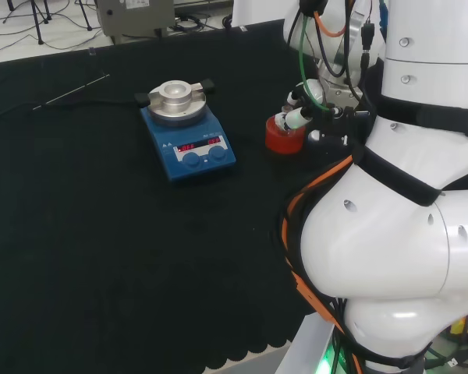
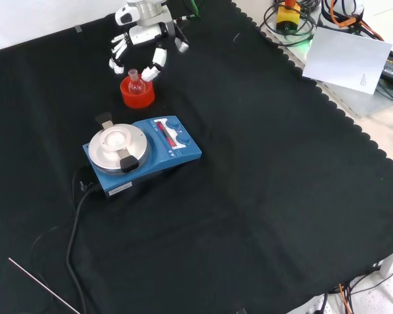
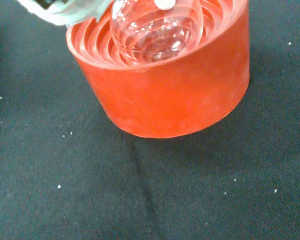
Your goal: Pick up the round-bottom flask.
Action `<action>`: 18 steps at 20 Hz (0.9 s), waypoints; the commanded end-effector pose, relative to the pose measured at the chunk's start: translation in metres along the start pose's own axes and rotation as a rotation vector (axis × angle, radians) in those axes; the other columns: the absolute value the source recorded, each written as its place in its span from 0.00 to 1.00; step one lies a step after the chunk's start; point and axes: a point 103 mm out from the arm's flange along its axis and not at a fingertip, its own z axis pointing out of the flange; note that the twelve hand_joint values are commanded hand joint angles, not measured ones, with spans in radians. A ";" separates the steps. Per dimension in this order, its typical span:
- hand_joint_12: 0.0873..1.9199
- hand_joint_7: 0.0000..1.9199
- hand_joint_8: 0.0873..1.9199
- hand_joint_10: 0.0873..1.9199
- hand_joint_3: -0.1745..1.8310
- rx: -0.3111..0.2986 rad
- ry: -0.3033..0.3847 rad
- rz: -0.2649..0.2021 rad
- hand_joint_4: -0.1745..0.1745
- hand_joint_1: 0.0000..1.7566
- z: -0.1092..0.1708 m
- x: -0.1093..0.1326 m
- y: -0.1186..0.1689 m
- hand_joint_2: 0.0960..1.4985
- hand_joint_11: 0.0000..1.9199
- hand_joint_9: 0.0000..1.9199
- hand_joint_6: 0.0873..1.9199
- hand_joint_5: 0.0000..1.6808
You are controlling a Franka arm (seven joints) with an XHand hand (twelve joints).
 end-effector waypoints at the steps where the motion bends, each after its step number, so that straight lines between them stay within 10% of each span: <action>1: 0.69 0.20 0.30 0.29 0.40 0.002 -0.006 0.003 0.44 0.47 0.002 0.000 0.001 0.37 0.06 0.26 0.28 0.33; 18: 0.69 0.21 0.30 0.29 0.42 -0.022 -0.006 0.021 0.44 0.49 0.003 -0.001 0.008 0.40 0.08 0.28 0.38 0.41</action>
